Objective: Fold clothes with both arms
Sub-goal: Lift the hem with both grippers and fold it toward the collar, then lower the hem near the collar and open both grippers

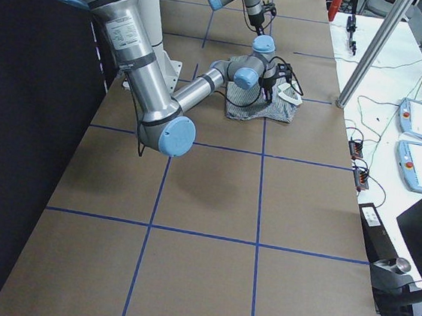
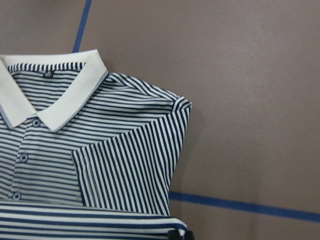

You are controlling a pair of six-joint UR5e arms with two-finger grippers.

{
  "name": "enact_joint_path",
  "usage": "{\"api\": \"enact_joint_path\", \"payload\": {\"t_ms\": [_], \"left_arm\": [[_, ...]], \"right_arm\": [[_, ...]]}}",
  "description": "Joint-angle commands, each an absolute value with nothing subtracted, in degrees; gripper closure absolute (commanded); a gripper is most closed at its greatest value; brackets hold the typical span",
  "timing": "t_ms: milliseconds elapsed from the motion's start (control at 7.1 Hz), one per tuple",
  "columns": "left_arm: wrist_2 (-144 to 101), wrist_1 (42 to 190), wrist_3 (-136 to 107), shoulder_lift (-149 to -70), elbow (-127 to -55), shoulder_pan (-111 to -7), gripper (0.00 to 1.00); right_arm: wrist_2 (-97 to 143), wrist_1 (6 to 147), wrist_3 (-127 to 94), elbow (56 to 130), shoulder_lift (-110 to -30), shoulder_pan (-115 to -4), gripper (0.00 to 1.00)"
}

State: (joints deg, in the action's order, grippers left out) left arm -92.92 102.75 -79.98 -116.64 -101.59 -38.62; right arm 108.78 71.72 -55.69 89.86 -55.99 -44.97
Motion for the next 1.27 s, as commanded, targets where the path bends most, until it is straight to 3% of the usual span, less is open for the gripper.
{"api": "enact_joint_path", "payload": {"t_ms": [0, 422, 1126], "left_arm": [[-92.99, 110.64, -79.89, -119.77, -91.88, -41.04, 1.0], [-92.9, 114.16, -80.07, -122.96, -84.65, -42.44, 1.0], [-92.81, 116.02, -80.68, -125.24, -81.56, -42.8, 1.0]], "right_arm": [[108.81, 67.26, -55.63, 77.39, -48.63, -46.75, 1.0], [108.72, 62.67, -55.46, 66.2, -42.99, -49.91, 1.0], [108.72, 62.4, -55.37, 63.98, -40.87, -49.4, 1.0]]}}
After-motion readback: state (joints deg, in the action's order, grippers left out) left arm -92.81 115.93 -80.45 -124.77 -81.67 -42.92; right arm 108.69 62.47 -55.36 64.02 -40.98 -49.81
